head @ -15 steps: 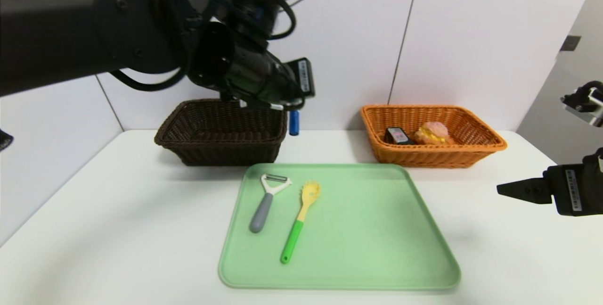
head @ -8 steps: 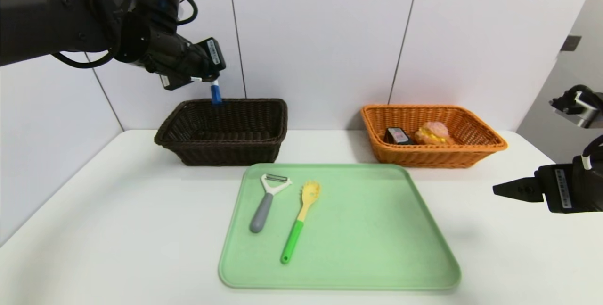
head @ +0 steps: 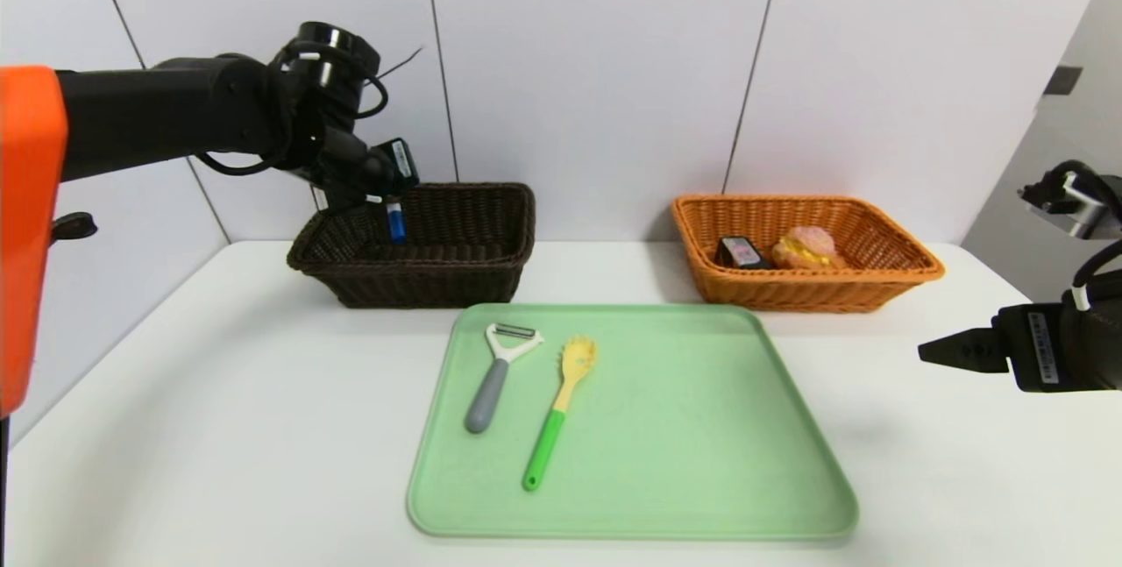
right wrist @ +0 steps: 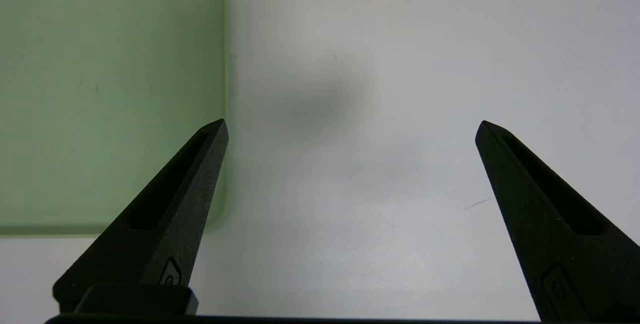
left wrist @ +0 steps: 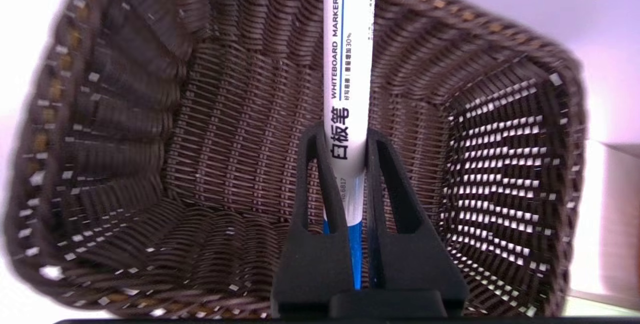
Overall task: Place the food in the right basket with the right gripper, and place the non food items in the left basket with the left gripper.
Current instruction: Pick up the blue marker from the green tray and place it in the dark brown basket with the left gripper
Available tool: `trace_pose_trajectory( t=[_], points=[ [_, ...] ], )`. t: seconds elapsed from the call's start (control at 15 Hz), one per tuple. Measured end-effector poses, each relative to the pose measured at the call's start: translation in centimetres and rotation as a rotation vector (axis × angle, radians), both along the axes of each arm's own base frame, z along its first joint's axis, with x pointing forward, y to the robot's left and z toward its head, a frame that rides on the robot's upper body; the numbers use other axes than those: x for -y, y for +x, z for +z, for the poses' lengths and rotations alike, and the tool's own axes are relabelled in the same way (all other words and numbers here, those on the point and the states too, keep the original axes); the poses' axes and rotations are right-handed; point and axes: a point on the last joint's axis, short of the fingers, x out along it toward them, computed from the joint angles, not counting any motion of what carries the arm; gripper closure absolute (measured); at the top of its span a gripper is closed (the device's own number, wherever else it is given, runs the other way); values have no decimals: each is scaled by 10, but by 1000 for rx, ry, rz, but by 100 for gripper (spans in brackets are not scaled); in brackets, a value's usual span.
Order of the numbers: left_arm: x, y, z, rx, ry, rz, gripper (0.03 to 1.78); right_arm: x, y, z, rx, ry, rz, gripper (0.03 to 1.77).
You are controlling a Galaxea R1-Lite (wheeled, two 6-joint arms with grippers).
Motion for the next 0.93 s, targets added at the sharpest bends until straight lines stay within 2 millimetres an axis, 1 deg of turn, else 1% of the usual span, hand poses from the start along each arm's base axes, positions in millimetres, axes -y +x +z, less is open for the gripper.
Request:
trace_pose_trajectory(
  t=[0.27,0.4,0.93],
  points=[
    [-6,14,-20,-41,-1,32,167,1,0,-1,-3,2,-3,9],
    [-6,17,-25,-47,1,35,167,1,0,-1,-2,1,-5,9],
    [-21,32,-48,-87,15,70,167,1,0,0,-1,0,-4,9]
  ],
)
